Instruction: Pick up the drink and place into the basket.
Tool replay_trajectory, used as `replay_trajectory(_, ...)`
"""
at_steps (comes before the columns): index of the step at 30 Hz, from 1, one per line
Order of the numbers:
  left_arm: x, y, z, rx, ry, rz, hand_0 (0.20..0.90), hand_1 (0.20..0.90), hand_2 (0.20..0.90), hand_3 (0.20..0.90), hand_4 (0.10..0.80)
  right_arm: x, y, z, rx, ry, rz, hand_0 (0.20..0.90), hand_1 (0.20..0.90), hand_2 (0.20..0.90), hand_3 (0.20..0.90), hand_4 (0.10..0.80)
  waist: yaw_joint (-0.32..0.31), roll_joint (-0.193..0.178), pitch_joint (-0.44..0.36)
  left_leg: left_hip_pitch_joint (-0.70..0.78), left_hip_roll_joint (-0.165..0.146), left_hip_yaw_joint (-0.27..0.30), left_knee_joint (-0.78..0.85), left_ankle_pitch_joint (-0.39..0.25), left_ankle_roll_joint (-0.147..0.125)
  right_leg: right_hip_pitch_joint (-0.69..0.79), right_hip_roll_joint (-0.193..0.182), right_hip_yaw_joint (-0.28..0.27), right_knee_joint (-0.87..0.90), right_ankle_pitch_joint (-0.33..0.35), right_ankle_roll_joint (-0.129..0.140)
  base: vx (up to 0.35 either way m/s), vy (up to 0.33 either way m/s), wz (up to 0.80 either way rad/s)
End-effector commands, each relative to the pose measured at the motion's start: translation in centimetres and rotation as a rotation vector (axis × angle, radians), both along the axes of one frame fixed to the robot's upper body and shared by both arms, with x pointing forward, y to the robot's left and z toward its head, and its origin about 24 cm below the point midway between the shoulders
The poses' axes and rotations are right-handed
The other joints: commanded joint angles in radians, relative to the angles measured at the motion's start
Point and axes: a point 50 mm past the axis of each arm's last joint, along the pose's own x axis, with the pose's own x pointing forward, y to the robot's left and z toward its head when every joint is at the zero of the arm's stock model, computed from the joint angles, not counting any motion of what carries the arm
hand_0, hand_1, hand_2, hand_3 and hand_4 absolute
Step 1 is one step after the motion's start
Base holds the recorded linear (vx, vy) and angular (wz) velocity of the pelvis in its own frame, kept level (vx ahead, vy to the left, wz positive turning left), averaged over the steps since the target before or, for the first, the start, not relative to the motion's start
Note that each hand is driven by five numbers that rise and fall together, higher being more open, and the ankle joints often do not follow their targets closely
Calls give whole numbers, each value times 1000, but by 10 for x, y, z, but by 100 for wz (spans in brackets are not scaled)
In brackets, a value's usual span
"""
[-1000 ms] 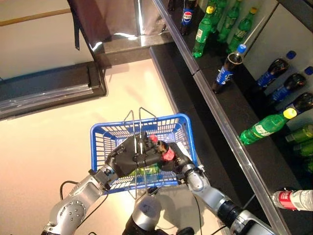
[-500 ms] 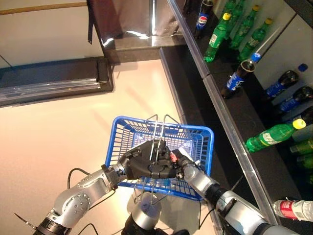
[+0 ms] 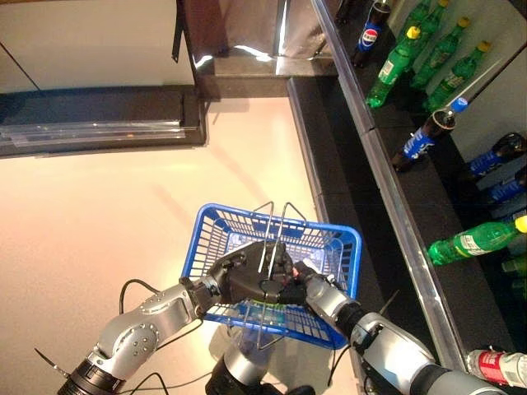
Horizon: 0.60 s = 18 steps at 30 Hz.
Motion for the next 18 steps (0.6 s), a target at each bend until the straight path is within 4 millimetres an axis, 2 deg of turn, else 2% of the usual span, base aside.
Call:
replay_trajectory(1,-26,-43,157,-542,-736,-305,300,300,300,200,100,27,28,41,68,-208,34,900,900,900,900,800,-30,-4,-43,-57,-27,49,6,38,36,25,29,47,22,40,-2,0,0,0)
replay_trajectory(6,-21,-30,158,-523,-759,-211,300,300,300,200,100,35,33,73,155,-362,-15,900,900,900,900,800,-57,-23,-27,-52,-14,63,1,34,36,12,33,64,27,43,-5,-26,-9,-3)
replay_trajectory(8,-18,-23,157,-521,-765,-171,300,300,300,200,100,31,31,80,166,-415,-14,900,900,900,900,800,-72,-31,-25,-50,-7,70,-2,31,37,4,33,74,31,43,-5,-68,-2,-10)
replay_trajectory(9,-18,-17,155,-516,-776,-136,300,300,300,200,100,26,28,84,163,-449,-3,900,900,900,900,800,-91,-39,-23,-60,-10,74,-5,53,44,-8,29,69,28,60,-10,-105,20,-22)
replay_trajectory(15,-21,-3,151,-525,-782,-59,300,300,300,200,100,11,18,90,170,-521,30,900,900,900,900,800,-124,-50,-19,-50,6,98,-11,50,45,-20,37,96,29,54,-8,-48,-3,-13)
replay_trajectory(18,-17,7,147,-575,-724,42,300,300,300,200,100,4,9,99,181,-586,36,900,900,900,900,800,-143,-60,-16,-43,18,116,-13,45,45,-23,44,115,28,55,-5,-26,-42,-21)
